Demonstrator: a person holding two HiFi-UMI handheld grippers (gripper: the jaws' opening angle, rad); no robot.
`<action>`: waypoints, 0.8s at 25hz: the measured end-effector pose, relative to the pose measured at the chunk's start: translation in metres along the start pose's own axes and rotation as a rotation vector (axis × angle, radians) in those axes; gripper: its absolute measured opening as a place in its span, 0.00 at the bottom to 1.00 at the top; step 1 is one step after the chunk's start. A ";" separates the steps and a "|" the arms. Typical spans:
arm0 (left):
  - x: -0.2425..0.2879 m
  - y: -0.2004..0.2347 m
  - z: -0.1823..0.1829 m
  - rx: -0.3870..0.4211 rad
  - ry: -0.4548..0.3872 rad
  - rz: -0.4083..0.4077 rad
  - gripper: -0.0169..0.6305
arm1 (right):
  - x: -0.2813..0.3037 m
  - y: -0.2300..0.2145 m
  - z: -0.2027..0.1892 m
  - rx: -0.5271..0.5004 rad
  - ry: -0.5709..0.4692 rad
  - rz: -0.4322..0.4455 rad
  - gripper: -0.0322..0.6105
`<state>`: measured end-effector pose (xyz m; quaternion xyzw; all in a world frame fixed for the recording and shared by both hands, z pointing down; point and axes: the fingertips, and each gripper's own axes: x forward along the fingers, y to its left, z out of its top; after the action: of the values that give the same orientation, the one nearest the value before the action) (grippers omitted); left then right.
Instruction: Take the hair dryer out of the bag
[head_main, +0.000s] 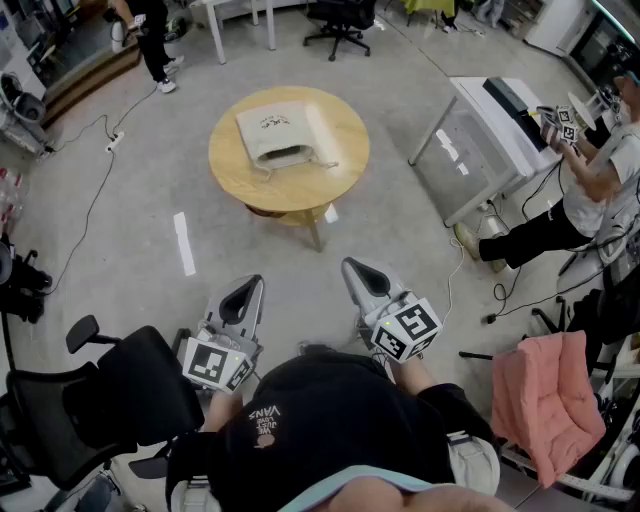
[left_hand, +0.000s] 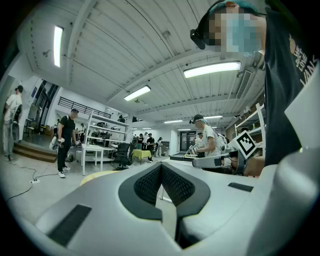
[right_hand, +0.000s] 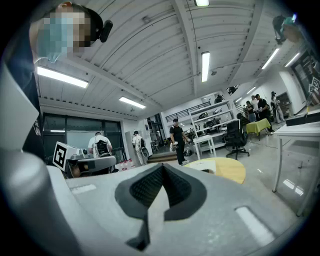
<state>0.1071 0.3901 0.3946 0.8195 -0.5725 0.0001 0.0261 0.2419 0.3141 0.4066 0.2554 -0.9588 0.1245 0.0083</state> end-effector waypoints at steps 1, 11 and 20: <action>0.000 -0.001 0.000 0.005 0.002 -0.003 0.04 | 0.000 0.001 0.001 -0.002 -0.001 -0.002 0.04; -0.012 -0.002 -0.007 -0.021 0.009 -0.029 0.04 | -0.008 0.008 0.000 0.029 -0.029 -0.043 0.05; 0.009 0.011 -0.015 -0.050 0.027 -0.020 0.04 | 0.007 -0.015 -0.004 0.036 0.006 -0.051 0.05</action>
<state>0.1002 0.3780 0.4106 0.8243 -0.5635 -0.0032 0.0543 0.2431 0.2991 0.4148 0.2796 -0.9495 0.1423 0.0096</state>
